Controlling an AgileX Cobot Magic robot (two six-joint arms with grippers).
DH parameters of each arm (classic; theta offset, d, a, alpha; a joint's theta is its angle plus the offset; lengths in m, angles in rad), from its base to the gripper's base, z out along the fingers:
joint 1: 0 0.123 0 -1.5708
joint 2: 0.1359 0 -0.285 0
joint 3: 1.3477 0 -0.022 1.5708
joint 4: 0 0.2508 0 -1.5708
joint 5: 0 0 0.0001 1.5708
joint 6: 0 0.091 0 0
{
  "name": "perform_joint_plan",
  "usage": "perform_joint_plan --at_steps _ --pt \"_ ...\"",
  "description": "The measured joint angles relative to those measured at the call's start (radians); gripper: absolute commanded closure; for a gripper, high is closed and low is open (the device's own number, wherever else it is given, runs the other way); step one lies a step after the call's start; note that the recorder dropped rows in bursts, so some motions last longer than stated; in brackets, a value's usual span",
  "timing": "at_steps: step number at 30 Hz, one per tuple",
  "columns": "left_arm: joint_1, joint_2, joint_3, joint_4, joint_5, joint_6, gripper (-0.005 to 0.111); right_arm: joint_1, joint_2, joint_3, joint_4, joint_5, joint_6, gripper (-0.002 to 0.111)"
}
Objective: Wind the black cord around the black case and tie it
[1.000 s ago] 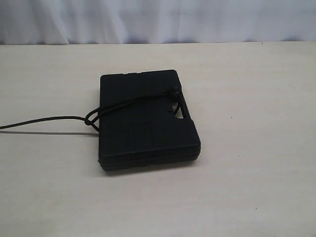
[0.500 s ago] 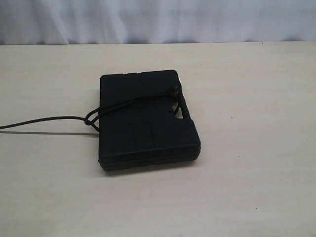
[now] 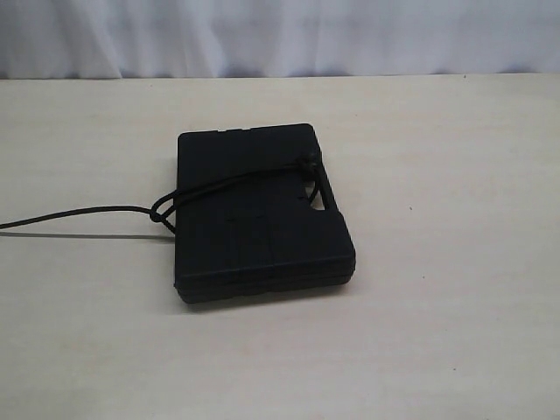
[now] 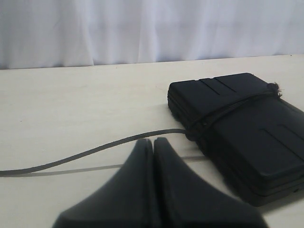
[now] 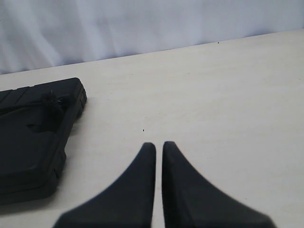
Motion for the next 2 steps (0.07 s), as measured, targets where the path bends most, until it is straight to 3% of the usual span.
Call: perform_joint_plan --at_steps 2 --pt "0.0 0.0 0.0 0.0 0.0 0.0 0.107 0.0 0.0 0.0 0.0 0.0 0.0 0.104"
